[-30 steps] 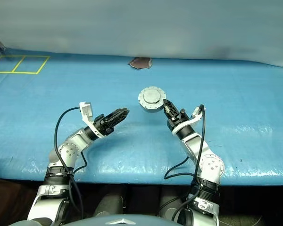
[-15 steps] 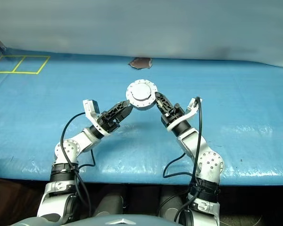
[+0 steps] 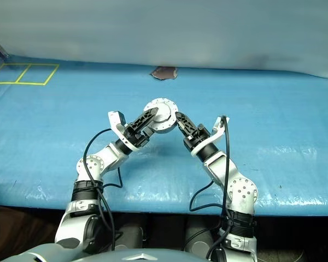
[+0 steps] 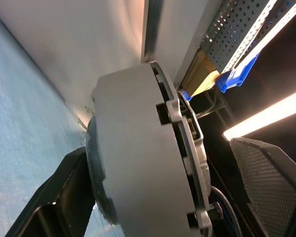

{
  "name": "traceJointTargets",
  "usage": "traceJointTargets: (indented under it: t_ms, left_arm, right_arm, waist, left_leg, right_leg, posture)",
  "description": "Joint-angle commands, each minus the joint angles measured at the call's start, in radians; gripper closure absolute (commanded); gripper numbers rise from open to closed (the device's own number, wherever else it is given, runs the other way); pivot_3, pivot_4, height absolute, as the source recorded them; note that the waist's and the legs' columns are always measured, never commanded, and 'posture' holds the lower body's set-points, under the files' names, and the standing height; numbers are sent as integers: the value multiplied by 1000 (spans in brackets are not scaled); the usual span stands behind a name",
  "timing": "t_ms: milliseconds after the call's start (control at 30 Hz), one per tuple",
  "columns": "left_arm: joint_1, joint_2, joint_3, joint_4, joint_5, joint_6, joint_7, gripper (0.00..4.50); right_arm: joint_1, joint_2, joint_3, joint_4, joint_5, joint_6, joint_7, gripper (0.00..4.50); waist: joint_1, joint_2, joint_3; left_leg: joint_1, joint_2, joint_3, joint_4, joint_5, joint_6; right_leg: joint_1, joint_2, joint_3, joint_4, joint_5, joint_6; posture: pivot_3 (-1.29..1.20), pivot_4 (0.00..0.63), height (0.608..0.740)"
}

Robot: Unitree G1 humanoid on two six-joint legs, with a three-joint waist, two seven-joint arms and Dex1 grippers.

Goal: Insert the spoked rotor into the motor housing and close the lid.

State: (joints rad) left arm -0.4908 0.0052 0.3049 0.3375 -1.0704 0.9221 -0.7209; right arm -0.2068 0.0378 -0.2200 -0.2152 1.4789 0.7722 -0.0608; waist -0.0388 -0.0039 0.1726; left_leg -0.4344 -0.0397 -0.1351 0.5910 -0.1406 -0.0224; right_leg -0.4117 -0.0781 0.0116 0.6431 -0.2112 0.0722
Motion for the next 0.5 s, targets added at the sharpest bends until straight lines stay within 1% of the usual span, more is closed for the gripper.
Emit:
traceJointTargets:
  t_ms: [33, 133, 233, 267, 400, 500]
  left_arm:
    - [-25, -13, -2, -11, 5, -25, -9, 19]
    - [-27, -21, 5, 1, 12, -44, 6, 639]
    - [-24, -24, 0, 6, 18, -49, 4, 1609]
    - [-22, -24, -1, 7, 19, -49, 8, 1827]
    - [-17, -22, -13, 1, 10, -14, 6, 1874]
    - [-21, -26, -8, 7, 20, -24, 19, 1874]
  right_arm:
    - [-12, 2, 16, -71, 34, -16, 37, 3313]
    - [-10, 0, 20, -75, 34, -19, 39, 3313]
    - [-6, 1, 27, -84, 35, -21, 42, 3313]
    - [-5, 1, 29, -86, 34, -22, 42, 3313]
    - [1, 4, 38, -89, 29, -25, 47, 3313]
    - [6, -4, 46, -95, 13, -21, 66, 3313]
  waist:
    - [1, 0, 0]
    - [1, 0, 0]
    - [2, 0, 0]
    - [2, 0, 0]
    - [1, 0, 0]
    - [1, 0, 0]
  left_leg:
    - [0, 0, 0, 0, 0, 0]
    - [0, 0, 0, 0, 0, 0]
    - [-1, 0, 0, 0, 0, 0]
    - [-1, 0, 0, 0, 0, 0]
    - [-1, 0, 0, 0, 0, 0]
    - [-1, 0, 0, 0, 0, 0]
  right_leg:
    - [0, 0, 0, 0, 0, 0]
    - [0, 0, 0, 0, 0, 0]
    - [0, 0, 0, 0, 0, 0]
    - [0, 0, 0, 0, 0, 0]
    - [-1, 0, 0, -1, 0, 0]
    - [-1, 0, 0, 0, 0, 0]
  posture:
    - [0, 150, 740]
    - [0, 150, 740]
    - [0, 150, 740]
    - [0, 150, 740]
    - [0, 150, 740]
    - [0, 150, 740]
